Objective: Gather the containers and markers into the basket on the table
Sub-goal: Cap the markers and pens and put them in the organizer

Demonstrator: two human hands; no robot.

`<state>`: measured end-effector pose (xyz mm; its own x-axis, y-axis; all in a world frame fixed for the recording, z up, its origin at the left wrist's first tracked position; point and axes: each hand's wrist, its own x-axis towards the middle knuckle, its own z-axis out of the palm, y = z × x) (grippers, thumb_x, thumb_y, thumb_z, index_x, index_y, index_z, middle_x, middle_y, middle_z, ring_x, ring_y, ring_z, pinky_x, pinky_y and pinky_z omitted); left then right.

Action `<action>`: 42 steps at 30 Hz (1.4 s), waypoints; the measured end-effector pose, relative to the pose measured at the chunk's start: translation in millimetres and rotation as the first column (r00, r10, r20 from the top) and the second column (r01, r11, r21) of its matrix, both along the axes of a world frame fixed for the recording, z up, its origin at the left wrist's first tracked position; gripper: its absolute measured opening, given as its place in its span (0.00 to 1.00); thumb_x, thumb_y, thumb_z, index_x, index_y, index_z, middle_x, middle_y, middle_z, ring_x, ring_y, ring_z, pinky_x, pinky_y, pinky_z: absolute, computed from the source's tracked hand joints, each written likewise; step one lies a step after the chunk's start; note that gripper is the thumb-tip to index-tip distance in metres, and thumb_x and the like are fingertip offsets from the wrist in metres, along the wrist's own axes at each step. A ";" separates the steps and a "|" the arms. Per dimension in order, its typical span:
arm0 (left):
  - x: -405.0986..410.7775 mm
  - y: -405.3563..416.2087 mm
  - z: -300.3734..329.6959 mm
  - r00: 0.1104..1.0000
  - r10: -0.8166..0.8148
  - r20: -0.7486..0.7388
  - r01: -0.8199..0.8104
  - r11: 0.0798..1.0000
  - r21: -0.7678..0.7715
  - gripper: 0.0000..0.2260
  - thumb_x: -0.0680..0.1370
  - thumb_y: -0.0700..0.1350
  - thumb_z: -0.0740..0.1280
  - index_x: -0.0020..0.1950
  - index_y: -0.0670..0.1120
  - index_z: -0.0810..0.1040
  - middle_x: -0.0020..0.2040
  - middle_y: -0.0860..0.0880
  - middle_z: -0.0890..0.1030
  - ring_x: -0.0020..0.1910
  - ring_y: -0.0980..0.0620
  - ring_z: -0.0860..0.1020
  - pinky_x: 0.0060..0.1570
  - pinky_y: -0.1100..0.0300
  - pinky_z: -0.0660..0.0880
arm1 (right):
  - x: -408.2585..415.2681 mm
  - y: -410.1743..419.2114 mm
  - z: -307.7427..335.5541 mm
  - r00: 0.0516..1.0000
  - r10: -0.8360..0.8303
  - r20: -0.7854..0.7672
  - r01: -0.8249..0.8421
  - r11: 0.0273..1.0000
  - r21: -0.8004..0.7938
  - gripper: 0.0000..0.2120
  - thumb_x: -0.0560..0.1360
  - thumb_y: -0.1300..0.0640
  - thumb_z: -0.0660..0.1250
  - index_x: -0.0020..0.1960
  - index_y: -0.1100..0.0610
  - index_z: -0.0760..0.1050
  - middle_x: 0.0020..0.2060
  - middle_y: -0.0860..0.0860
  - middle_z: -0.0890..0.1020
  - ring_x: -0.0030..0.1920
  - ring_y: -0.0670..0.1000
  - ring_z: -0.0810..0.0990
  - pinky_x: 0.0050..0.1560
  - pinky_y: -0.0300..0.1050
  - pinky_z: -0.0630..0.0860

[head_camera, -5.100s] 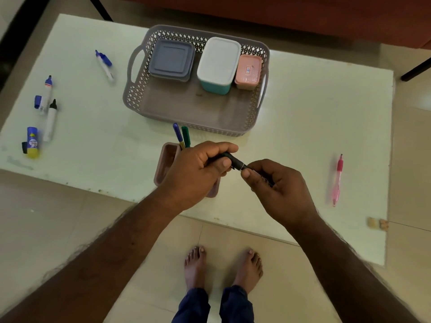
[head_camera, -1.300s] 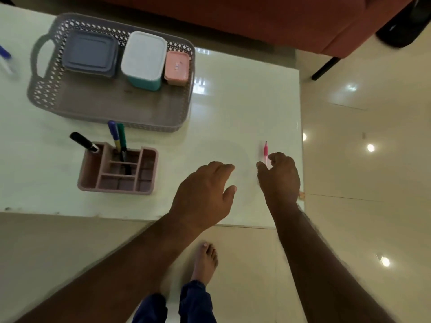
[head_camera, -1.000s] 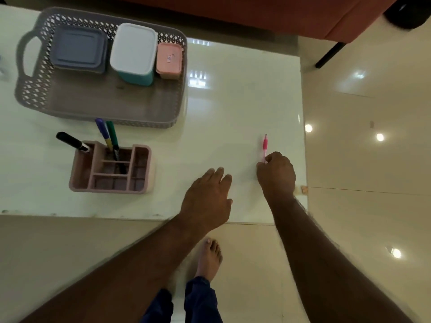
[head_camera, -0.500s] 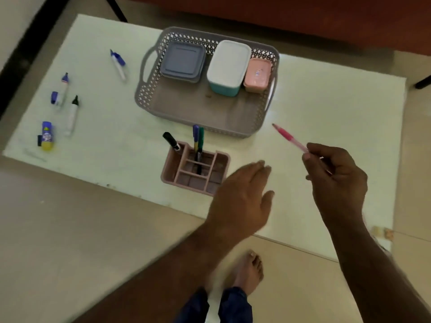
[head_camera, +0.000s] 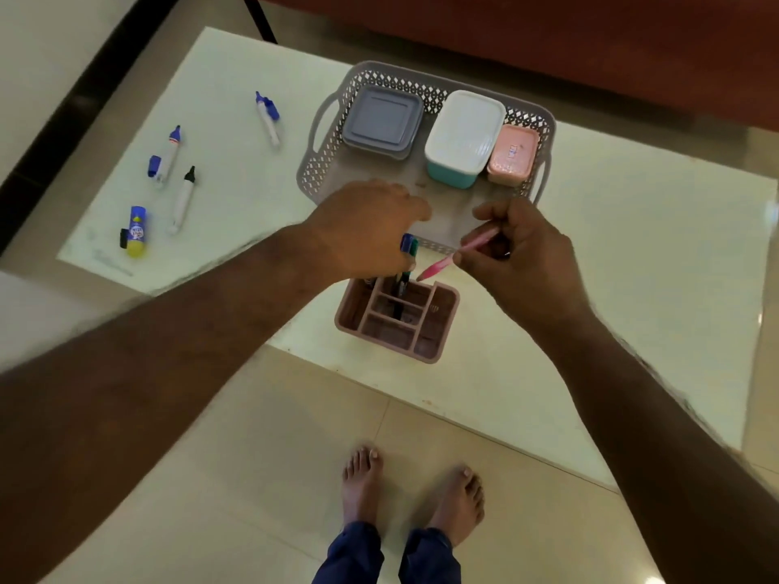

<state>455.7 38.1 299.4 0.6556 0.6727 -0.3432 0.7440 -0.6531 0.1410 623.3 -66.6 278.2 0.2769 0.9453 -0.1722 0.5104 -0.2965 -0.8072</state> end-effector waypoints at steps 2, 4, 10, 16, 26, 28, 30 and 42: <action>8.1 1.6 -7.4 0.998 -0.037 -0.057 0.036 0.999 -0.017 0.26 0.73 0.56 0.71 0.70 0.53 0.72 0.59 0.48 0.79 0.57 0.46 0.76 0.56 0.50 0.75 | -7.4 10.7 -3.5 0.997 0.056 0.059 -0.053 0.998 -0.039 0.20 0.73 0.57 0.75 0.61 0.50 0.72 0.45 0.42 0.82 0.46 0.41 0.82 0.40 0.27 0.72; 15.1 0.5 -14.2 0.995 -0.048 -0.088 0.046 0.998 -0.032 0.23 0.73 0.56 0.71 0.67 0.53 0.74 0.55 0.49 0.80 0.51 0.47 0.78 0.53 0.49 0.77 | -12.8 19.0 -7.4 0.990 0.097 0.103 -0.091 0.993 -0.070 0.21 0.72 0.59 0.74 0.62 0.51 0.72 0.44 0.43 0.81 0.45 0.43 0.81 0.38 0.27 0.70; 19.9 2.1 -30.0 0.993 -0.012 -0.114 0.008 0.999 -0.041 0.15 0.75 0.48 0.69 0.61 0.50 0.78 0.51 0.48 0.81 0.48 0.47 0.79 0.52 0.48 0.78 | -20.5 26.2 -23.9 0.982 0.131 0.135 -0.109 0.981 -0.163 0.23 0.72 0.61 0.74 0.64 0.52 0.71 0.46 0.48 0.82 0.43 0.47 0.79 0.33 0.31 0.69; 11.1 4.7 -31.3 0.998 0.058 -0.011 -0.059 0.995 -0.082 0.11 0.75 0.48 0.69 0.57 0.49 0.79 0.48 0.48 0.81 0.45 0.47 0.78 0.50 0.49 0.78 | -26.5 18.2 -36.7 0.979 0.129 0.159 -0.101 0.980 -0.173 0.23 0.74 0.62 0.70 0.67 0.53 0.69 0.49 0.50 0.82 0.43 0.50 0.79 0.32 0.32 0.68; -2.1 0.6 -27.7 0.992 0.069 0.102 -0.058 0.993 -0.106 0.12 0.76 0.49 0.70 0.58 0.50 0.79 0.51 0.49 0.81 0.48 0.48 0.78 0.51 0.49 0.78 | -36.5 21.5 -44.8 0.977 0.139 0.165 -0.112 0.981 -0.160 0.23 0.75 0.62 0.69 0.67 0.54 0.68 0.50 0.54 0.83 0.46 0.53 0.81 0.41 0.43 0.77; -3.9 1.0 -25.5 0.990 0.068 0.125 -0.056 0.993 -0.099 0.10 0.76 0.49 0.70 0.57 0.50 0.80 0.50 0.49 0.81 0.47 0.48 0.78 0.50 0.49 0.78 | -37.3 21.2 -44.3 0.975 0.137 0.174 -0.111 0.982 -0.155 0.22 0.75 0.62 0.69 0.67 0.54 0.68 0.50 0.54 0.83 0.45 0.53 0.81 0.41 0.43 0.78; -5.1 2.2 -23.3 0.988 0.060 0.142 -0.048 0.995 -0.086 0.09 0.76 0.49 0.69 0.55 0.50 0.80 0.47 0.51 0.78 0.46 0.49 0.77 0.49 0.50 0.77 | -37.7 20.9 -44.4 0.974 0.140 0.179 -0.113 0.981 -0.157 0.22 0.75 0.62 0.68 0.67 0.54 0.68 0.50 0.53 0.83 0.45 0.53 0.81 0.42 0.44 0.79; -5.9 -3.7 -30.8 0.990 0.062 0.125 -0.050 0.994 -0.099 0.19 0.75 0.49 0.71 0.66 0.50 0.76 0.56 0.48 0.80 0.51 0.49 0.78 0.51 0.53 0.76 | -38.3 24.3 -44.7 0.960 0.194 0.201 -0.158 0.971 -0.180 0.28 0.71 0.62 0.73 0.68 0.55 0.68 0.51 0.52 0.83 0.48 0.53 0.81 0.42 0.41 0.74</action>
<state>449.8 34.5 268.6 0.6606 0.6775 -0.3234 0.7507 -0.5901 0.2971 585.0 -42.3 233.5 0.1556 0.9471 -0.2807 0.7226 -0.3029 -0.6214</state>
